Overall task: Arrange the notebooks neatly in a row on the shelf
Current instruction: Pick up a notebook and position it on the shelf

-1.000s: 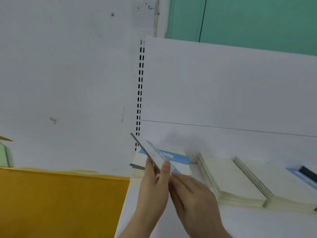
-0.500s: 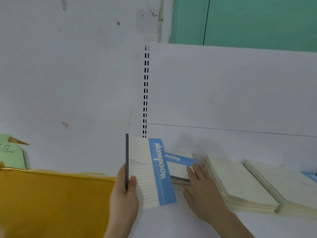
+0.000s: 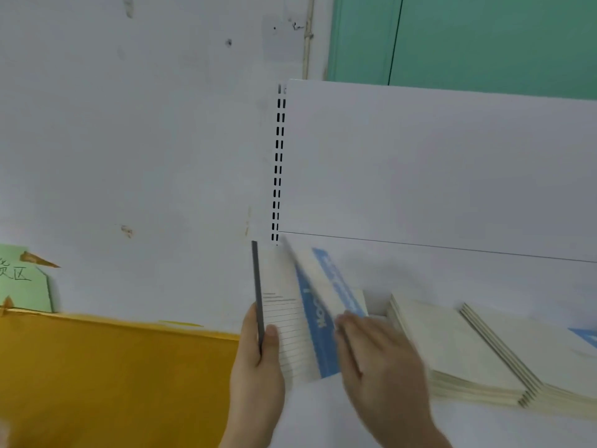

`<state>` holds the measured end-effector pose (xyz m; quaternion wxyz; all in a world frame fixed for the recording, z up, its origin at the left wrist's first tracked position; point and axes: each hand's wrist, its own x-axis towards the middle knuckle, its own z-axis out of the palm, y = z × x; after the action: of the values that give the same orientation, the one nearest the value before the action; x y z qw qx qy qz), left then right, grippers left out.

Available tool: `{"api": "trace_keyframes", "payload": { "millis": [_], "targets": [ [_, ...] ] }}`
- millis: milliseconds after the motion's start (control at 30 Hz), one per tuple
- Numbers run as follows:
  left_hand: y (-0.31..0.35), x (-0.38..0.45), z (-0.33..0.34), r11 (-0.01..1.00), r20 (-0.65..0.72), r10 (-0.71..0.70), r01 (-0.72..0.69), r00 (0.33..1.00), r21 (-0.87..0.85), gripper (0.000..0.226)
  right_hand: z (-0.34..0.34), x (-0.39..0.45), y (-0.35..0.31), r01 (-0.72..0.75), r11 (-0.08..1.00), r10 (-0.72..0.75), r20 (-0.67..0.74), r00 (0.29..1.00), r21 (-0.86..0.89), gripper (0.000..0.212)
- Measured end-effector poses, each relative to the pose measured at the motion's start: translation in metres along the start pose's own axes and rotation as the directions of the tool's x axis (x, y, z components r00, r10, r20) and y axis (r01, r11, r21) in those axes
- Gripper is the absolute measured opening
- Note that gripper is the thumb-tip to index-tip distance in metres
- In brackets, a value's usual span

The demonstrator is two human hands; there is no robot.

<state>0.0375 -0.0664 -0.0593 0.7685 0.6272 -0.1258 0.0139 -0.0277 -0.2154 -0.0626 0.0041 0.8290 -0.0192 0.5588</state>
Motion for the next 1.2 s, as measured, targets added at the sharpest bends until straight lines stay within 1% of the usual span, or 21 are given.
{"api": "trace_keyframes", "payload": {
  "millis": [100, 200, 267, 367, 400, 467, 500, 533, 567, 600, 633, 667, 700, 767, 833, 867, 933, 1067, 1133, 1200],
  "targets": [
    [0.004, -0.005, 0.017, 0.989, 0.061, -0.046, 0.055, 0.997, -0.138, 0.036, 0.020, -0.025, -0.021, 0.055, 0.993, -0.066, 0.102, 0.993, 0.106, 0.036],
    [0.005, -0.002, 0.023, 0.970, 0.085, -0.072, 0.089, 0.994, -0.226, 0.030, 0.024, -0.034, -0.023, 0.103, 0.987, -0.123, 0.173, 0.977, 0.121, 0.043],
    [0.005, 0.000, 0.023, 0.967, 0.120, -0.058, 0.086, 0.991, -0.240, 0.028, 0.021, -0.034, -0.021, 0.110, 0.987, -0.133, 0.210, 0.969, 0.118, 0.047],
    [0.003, 0.000, 0.025, 0.971, 0.158, -0.031, 0.067, 0.987, -0.228, 0.033, 0.016, -0.036, -0.020, 0.103, 0.988, -0.134, 0.309, 0.942, 0.115, 0.056],
    [0.001, -0.001, 0.026, 0.976, 0.155, -0.022, 0.055, 0.988, -0.213, 0.032, 0.014, -0.037, -0.019, 0.102, 0.986, -0.139, 0.315, 0.939, 0.131, 0.056],
    [-0.003, -0.002, 0.027, 0.983, 0.127, -0.007, 0.030, 0.992, -0.182, 0.033, 0.008, -0.036, -0.014, 0.095, 0.977, -0.147, 0.275, 0.950, 0.192, 0.052],
    [-0.004, -0.002, 0.027, 0.986, 0.108, 0.003, 0.015, 0.994, -0.166, 0.034, 0.005, -0.035, -0.010, 0.074, 0.976, -0.125, 0.242, 0.962, 0.206, 0.049],
    [-0.005, -0.002, 0.027, 0.988, 0.093, 0.015, -0.001, 0.996, -0.152, 0.034, 0.002, -0.035, -0.005, 0.016, 0.980, -0.061, 0.220, 0.974, 0.199, 0.046],
    [-0.003, -0.002, 0.027, 0.990, 0.085, 0.025, -0.013, 0.996, -0.144, 0.034, -0.002, -0.034, -0.001, -0.087, 0.981, 0.047, 0.216, 0.975, 0.176, 0.048],
    [-0.001, -0.002, 0.027, 0.990, 0.082, 0.030, -0.019, 0.996, -0.142, 0.033, -0.007, -0.031, 0.003, -0.221, 0.964, 0.182, 0.236, 0.955, 0.151, 0.054],
    [0.002, -0.002, 0.027, 0.988, 0.082, 0.028, -0.015, 0.996, -0.151, 0.033, -0.011, -0.029, 0.005, -0.338, 0.932, 0.297, 0.261, 0.918, 0.128, 0.061],
    [0.005, -0.002, 0.028, 0.987, 0.084, 0.015, -0.001, 0.996, -0.162, 0.032, -0.014, -0.028, 0.005, -0.408, 0.907, 0.364, 0.291, 0.885, 0.105, 0.067],
    [0.008, -0.003, 0.030, 0.985, 0.089, -0.001, 0.016, 0.996, -0.170, 0.031, -0.017, -0.029, 0.004, -0.442, 0.892, 0.383, 0.356, 0.853, 0.099, 0.071],
    [0.011, -0.005, 0.034, 0.985, 0.106, -0.021, 0.039, 0.994, -0.168, 0.030, -0.026, -0.029, 0.001, -0.472, 0.878, 0.380, 0.479, 0.791, 0.083, 0.078],
    [0.011, -0.008, 0.039, 0.987, 0.149, -0.013, 0.037, 0.989, -0.157, 0.034, -0.038, -0.029, 0.000, -0.489, 0.871, 0.398, 0.528, 0.751, 0.039, 0.092],
    [0.009, -0.010, 0.041, 0.987, 0.173, -0.005, 0.032, 0.985, -0.156, 0.038, -0.043, -0.030, 0.002, -0.491, 0.871, 0.412, 0.534, 0.738, 0.006, 0.096],
    [0.003, -0.013, 0.047, 0.988, 0.213, 0.000, 0.033, 0.977, -0.154, 0.044, -0.056, -0.037, 0.008, -0.498, 0.867, 0.429, 0.537, 0.726, -0.020, 0.097],
    [-0.002, -0.030, 0.072, 0.993, 0.300, 0.042, -0.007, 0.953, -0.117, 0.047, -0.093, -0.054, 0.030, -0.489, 0.870, 0.448, 0.496, 0.743, -0.053, 0.084],
    [-0.002, -0.044, 0.090, 0.993, 0.339, 0.059, -0.021, 0.939, -0.114, 0.049, -0.118, -0.060, 0.042, -0.502, 0.858, 0.488, 0.479, 0.730, -0.110, 0.086],
    [-0.002, -0.059, 0.110, 0.995, 0.360, 0.042, -0.005, 0.932, -0.103, 0.048, -0.144, -0.067, 0.054, -0.508, 0.844, 0.524, 0.464, 0.715, -0.171, 0.091]
  ]
}}
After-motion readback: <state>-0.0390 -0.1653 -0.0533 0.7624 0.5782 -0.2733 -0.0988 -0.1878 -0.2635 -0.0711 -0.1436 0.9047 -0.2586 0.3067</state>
